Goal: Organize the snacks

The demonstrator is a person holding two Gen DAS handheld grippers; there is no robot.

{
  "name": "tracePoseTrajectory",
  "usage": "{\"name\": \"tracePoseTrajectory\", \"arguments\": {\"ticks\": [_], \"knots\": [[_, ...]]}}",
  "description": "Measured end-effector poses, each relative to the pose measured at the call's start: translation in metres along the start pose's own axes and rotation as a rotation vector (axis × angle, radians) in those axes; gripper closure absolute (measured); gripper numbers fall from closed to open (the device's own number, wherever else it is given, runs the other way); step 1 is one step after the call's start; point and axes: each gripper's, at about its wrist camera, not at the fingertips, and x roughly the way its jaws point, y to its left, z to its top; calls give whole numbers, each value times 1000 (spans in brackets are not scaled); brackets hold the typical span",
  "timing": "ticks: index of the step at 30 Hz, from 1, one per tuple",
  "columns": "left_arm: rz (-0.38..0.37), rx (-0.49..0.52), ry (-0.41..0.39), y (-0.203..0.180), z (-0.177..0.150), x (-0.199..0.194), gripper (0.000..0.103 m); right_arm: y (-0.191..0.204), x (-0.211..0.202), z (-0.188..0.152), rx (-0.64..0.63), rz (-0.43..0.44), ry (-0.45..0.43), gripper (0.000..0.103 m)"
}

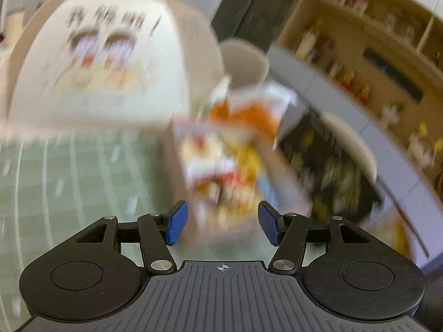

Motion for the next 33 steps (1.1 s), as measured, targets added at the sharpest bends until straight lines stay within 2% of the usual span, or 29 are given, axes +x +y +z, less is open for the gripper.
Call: {"name": "tracePoseTrajectory", "arguments": {"ticks": [4,6,7,8,9,11,15,17,21,27,29,31,33], "knots": [[18,-86,75,8,-46,-5,41,24,21,60,20,121,-93,83],[39,-92,87,8,-57,-5,41,30,42,94,118,237,-152,81],[63,-84,86,8,-60,-6,41,30,56,106,155,285,-155,73],[98,-66,80,7,-64,-9,41,32,69,114,164,302,-144,60],[126,-50,76,7,-67,-13,41,34,82,118,163,283,-124,57],[167,-24,68,9,-76,-24,41,31,96,106,166,209,-74,57],[233,-39,69,26,-93,-32,41,25,94,51,132,167,-16,57],[240,-41,69,31,-102,-31,41,27,89,26,78,132,-3,56],[277,35,31,20,-114,-23,41,37,82,-25,-62,39,20,54],[342,113,-35,9,-123,-3,41,53,97,-58,-115,38,101,51],[356,137,-56,8,-123,3,40,63,96,-64,-148,24,59,43],[376,171,-75,7,-121,10,39,70,100,-65,-167,16,55,41],[395,201,-82,5,-119,17,34,74,106,-65,-164,2,34,35]]}}
